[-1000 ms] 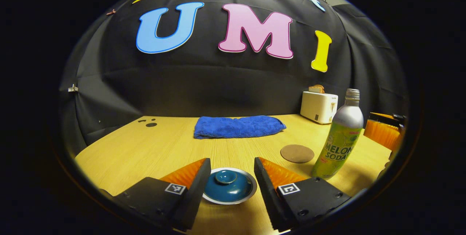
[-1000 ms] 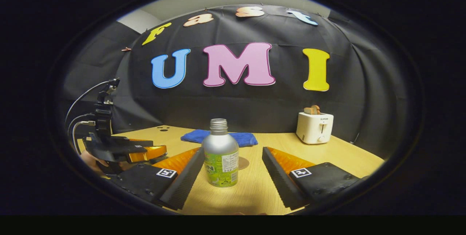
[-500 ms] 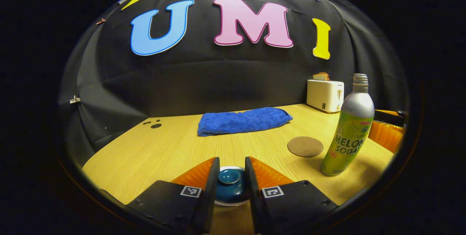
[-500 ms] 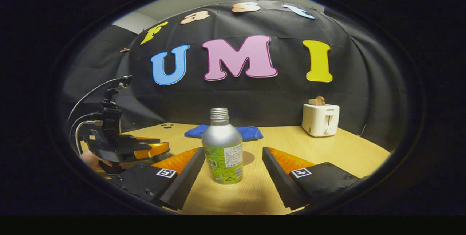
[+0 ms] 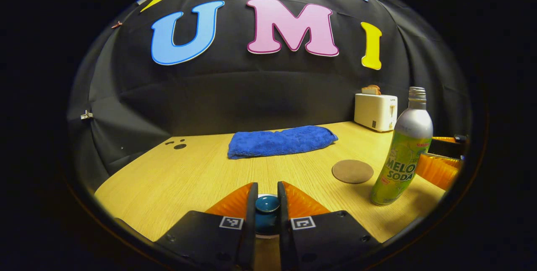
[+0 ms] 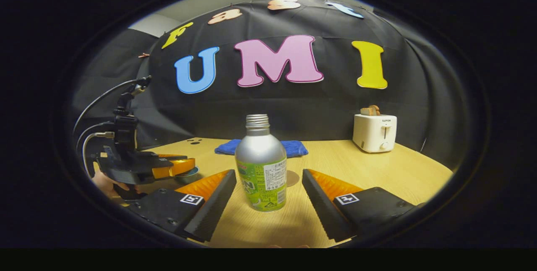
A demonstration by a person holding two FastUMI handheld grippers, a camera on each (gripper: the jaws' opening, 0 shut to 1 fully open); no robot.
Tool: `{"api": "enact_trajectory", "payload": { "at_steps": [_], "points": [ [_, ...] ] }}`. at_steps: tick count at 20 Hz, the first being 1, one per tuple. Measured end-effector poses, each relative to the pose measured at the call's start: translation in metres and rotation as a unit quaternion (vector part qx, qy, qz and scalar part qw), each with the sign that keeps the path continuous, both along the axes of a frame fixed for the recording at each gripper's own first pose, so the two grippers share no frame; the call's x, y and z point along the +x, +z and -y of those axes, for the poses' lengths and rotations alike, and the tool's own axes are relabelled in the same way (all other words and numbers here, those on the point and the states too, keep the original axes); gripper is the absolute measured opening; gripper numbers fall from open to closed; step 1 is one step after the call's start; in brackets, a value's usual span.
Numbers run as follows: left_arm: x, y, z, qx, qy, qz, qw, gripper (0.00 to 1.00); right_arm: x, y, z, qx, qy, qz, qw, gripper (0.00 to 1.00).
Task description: Open the teacup lid with one hand, grasp the water bottle and pour water into the teacup with the other hand; after pouring, place the water bottle on the coaster and then close the teacup lid.
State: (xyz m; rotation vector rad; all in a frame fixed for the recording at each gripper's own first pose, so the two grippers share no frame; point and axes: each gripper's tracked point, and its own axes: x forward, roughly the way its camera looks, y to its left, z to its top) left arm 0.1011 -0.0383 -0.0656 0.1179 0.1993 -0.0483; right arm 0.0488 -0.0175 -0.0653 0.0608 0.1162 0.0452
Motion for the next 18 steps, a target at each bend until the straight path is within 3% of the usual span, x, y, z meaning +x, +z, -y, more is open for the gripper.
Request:
{"api": "enact_trajectory", "payload": {
  "at_steps": [8,13,18],
  "points": [
    [-0.007,0.034,0.006,0.013,-0.011,0.049,0.999,0.27,0.01,-0.014,-0.008,-0.005,0.0,-0.015,1.0,0.99],
    [-0.001,0.018,-0.001,0.001,-0.01,0.03,1.0,0.27,0.009,-0.011,-0.011,-0.011,-0.001,-0.012,1.0,0.99],
    [-0.015,0.042,-0.01,0.013,-0.001,0.06,0.998,0.29,0.02,-0.015,-0.005,-0.018,-0.012,-0.015,1.0,0.99]
  ]
}}
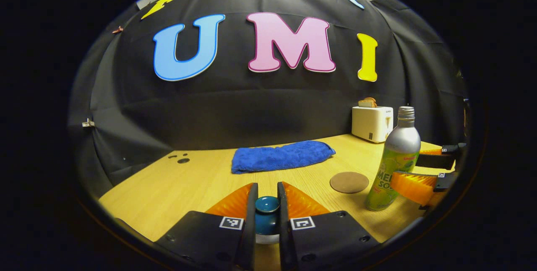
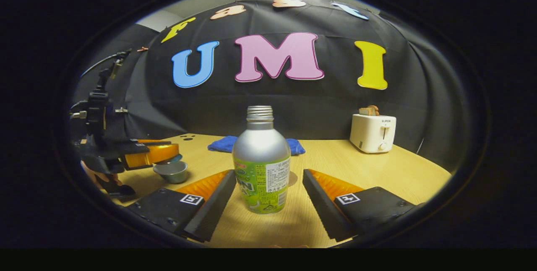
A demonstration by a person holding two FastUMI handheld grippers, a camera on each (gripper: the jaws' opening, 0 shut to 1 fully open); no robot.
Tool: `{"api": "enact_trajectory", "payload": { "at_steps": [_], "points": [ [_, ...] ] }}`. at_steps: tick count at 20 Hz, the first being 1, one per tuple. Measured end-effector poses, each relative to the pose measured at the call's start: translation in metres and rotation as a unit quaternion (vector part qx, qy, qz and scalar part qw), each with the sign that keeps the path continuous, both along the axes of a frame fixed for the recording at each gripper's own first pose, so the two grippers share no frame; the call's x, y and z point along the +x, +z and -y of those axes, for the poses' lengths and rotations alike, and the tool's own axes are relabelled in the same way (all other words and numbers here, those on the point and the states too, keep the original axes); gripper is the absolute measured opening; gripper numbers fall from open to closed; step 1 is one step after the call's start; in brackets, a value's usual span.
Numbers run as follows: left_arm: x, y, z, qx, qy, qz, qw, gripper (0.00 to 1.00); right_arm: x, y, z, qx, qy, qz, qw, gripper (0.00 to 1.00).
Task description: Open the teacup lid with one hand, grasp the water bottle and pour water into the teacup with the other hand; after pouring, place the water bottle on the coaster and then close the teacup lid.
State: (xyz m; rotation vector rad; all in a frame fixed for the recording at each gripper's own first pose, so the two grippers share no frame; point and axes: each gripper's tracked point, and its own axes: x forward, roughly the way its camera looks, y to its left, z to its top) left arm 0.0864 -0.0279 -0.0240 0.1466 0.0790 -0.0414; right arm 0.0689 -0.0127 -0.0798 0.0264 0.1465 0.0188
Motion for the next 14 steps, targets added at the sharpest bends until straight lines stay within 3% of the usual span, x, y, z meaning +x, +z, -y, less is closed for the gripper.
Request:
{"api": "enact_trajectory", "payload": {
  "at_steps": [7,14],
  "points": [
    [-0.018,0.021,-0.018,0.009,0.014,0.028,0.999,0.27,0.023,0.01,-0.011,0.002,0.002,0.012,1.0,0.96],
    [-0.021,0.009,-0.022,-0.033,0.01,0.016,0.999,0.27,0.047,0.019,-0.004,-0.013,-0.019,0.018,1.0,0.99]
  ]
}}
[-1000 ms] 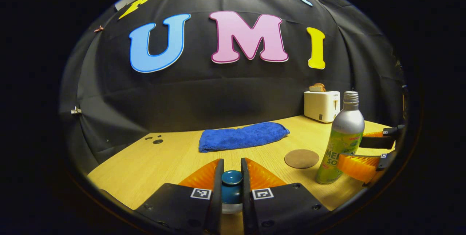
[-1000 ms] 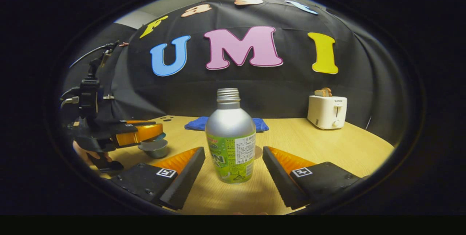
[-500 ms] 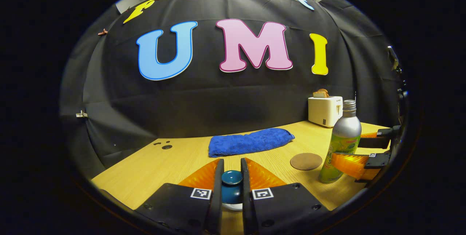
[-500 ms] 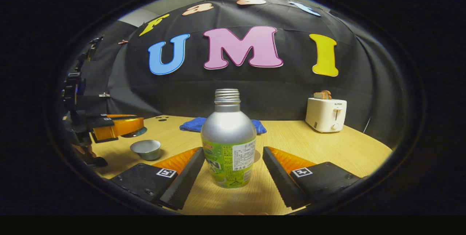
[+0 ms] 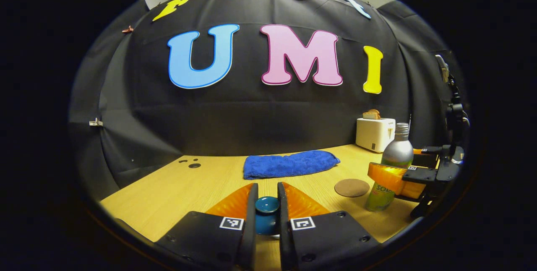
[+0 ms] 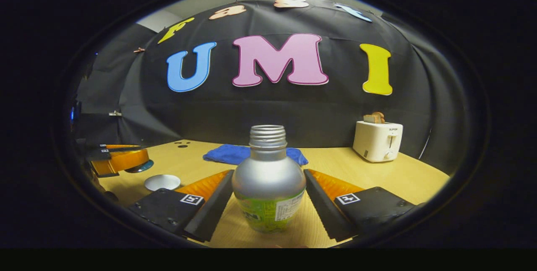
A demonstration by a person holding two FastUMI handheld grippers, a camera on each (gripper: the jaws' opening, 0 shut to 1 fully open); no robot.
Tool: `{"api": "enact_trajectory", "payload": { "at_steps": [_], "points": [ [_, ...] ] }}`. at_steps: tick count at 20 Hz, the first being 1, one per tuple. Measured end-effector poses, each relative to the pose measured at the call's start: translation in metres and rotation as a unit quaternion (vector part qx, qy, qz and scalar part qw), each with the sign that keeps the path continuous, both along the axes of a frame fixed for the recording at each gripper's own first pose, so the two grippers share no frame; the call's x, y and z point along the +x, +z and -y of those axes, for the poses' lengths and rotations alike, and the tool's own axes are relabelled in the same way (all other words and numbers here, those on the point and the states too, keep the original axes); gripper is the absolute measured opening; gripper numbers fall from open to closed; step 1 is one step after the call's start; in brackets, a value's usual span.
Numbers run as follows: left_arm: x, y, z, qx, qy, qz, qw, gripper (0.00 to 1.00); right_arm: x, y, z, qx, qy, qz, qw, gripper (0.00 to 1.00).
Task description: Open the teacup lid with one hand, grasp the water bottle and pour water into the teacup with the other hand; after pouring, place the water bottle on the coaster and then close the teacup lid.
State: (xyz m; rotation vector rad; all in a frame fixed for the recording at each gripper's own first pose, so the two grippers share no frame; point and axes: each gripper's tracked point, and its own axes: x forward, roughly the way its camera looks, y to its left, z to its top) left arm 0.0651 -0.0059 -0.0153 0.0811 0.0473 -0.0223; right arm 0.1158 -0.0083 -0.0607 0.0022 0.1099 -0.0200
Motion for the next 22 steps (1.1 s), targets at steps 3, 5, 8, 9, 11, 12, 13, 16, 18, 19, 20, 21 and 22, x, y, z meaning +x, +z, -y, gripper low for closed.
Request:
{"api": "enact_trajectory", "payload": {
  "at_steps": [3,5,8,9,11,12,13,16,18,19,20,21,22],
  "points": [
    [-0.004,-0.004,-0.003,-0.013,-0.002,-0.004,1.0,0.27,0.007,-0.005,0.003,-0.005,-0.006,-0.005,1.0,0.98],
    [-0.006,-0.005,-0.009,-0.017,0.001,-0.006,1.0,0.27,0.005,-0.005,0.0,-0.001,-0.005,-0.005,1.0,0.86],
    [-0.012,-0.006,-0.014,-0.022,0.001,-0.008,1.0,0.27,0.01,-0.006,-0.003,-0.011,-0.005,-0.009,1.0,0.84],
    [-0.014,-0.005,-0.016,-0.022,0.001,-0.007,1.0,0.27,0.01,-0.006,-0.008,-0.026,0.006,-0.013,1.0,0.83],
    [-0.018,-0.003,-0.022,-0.02,0.004,-0.003,1.0,0.29,0.013,-0.004,-0.012,-0.066,0.02,-0.02,0.997,0.81],
    [-0.02,-0.002,-0.025,-0.02,0.006,-0.002,1.0,0.29,0.014,-0.002,-0.014,-0.085,0.026,-0.022,0.996,0.81],
    [-0.022,-0.001,-0.027,-0.02,0.007,-0.002,1.0,0.29,0.016,0.0,-0.016,-0.109,0.036,-0.021,0.993,0.81],
    [-0.027,-0.004,-0.033,-0.03,0.006,-0.004,1.0,0.27,0.025,0.011,-0.018,-0.207,0.058,-0.007,0.977,0.8],
    [-0.031,-0.005,-0.04,-0.038,0.007,-0.005,0.999,0.27,0.033,0.016,-0.02,-0.271,0.065,0.001,0.96,0.8],
    [-0.033,-0.007,-0.044,-0.041,0.01,-0.006,0.999,0.27,0.037,0.02,-0.023,-0.299,0.068,0.009,0.952,0.8],
    [-0.035,-0.008,-0.049,-0.041,0.013,-0.007,0.999,0.27,0.037,0.022,-0.028,-0.328,0.072,0.018,0.942,0.8],
    [-0.038,-0.008,-0.054,-0.04,0.016,-0.008,0.999,0.27,0.041,0.025,-0.033,-0.358,0.079,0.027,0.93,0.8],
    [-0.041,-0.009,-0.059,-0.04,0.018,-0.008,0.999,0.26,0.042,0.025,-0.039,-0.39,0.085,0.037,0.916,0.8]
  ]
}}
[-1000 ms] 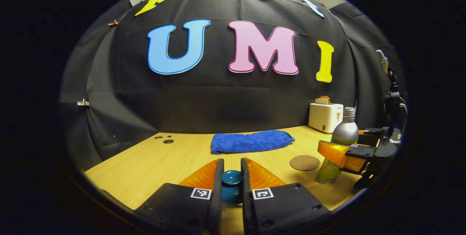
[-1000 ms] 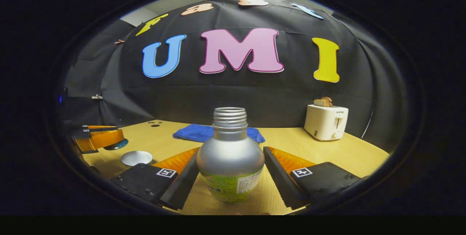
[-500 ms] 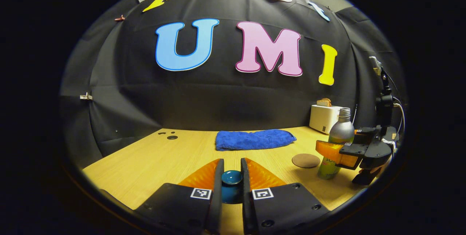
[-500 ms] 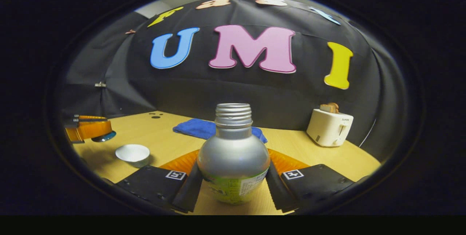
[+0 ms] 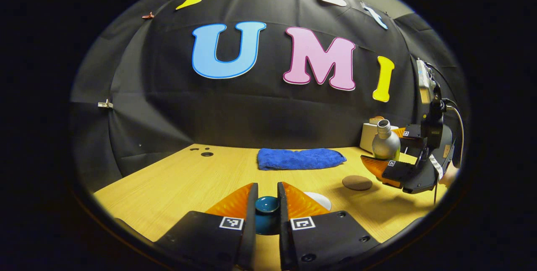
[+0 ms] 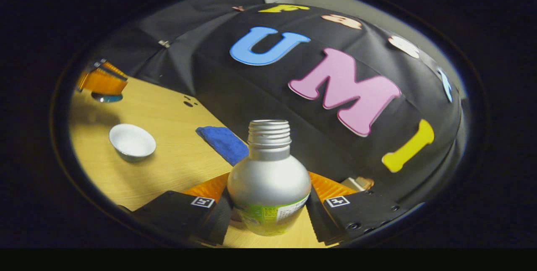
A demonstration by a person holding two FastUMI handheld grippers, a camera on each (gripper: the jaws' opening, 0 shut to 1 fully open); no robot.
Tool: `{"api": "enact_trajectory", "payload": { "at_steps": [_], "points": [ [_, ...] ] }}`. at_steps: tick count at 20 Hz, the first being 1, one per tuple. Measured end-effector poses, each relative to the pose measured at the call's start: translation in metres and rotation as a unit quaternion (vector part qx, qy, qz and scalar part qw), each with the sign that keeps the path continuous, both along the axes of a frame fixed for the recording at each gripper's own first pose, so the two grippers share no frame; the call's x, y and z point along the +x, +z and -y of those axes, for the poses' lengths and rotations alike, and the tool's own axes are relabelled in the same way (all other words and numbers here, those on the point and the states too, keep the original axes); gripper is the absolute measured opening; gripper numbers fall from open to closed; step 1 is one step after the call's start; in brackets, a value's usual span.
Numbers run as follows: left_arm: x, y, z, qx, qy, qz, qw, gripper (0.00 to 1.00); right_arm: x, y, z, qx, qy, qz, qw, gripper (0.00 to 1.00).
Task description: Open the teacup lid with one hand, grasp the water bottle and pour water into the teacup with the other hand; after pouring, place the water bottle on the coaster and then close the teacup lid.
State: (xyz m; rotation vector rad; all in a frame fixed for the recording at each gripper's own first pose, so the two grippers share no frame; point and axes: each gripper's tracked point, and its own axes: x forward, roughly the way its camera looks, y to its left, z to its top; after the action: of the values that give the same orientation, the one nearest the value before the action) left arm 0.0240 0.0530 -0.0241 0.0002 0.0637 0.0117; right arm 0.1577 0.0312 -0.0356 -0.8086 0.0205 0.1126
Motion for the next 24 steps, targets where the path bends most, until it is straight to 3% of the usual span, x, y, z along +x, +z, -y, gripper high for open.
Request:
{"api": "enact_trajectory", "payload": {
  "at_steps": [3,10,16,24],
  "points": [
    [-0.008,-0.001,-0.014,0.001,0.009,0.0,1.0,0.27,0.003,-0.005,-0.024,-0.091,0.03,0.023,0.995,0.8],
    [-0.017,-0.004,-0.043,-0.006,0.025,-0.001,1.0,0.27,0.016,-0.013,-0.052,-0.194,0.07,0.038,0.978,0.8],
    [-0.013,-0.011,-0.047,-0.018,0.021,-0.006,1.0,0.26,0.019,-0.019,-0.06,-0.298,0.096,0.056,0.948,0.8],
    [-0.006,-0.017,-0.045,-0.022,0.012,-0.015,1.0,0.27,0.03,-0.042,-0.079,-0.378,0.129,0.072,0.914,0.8]
  ]
}}
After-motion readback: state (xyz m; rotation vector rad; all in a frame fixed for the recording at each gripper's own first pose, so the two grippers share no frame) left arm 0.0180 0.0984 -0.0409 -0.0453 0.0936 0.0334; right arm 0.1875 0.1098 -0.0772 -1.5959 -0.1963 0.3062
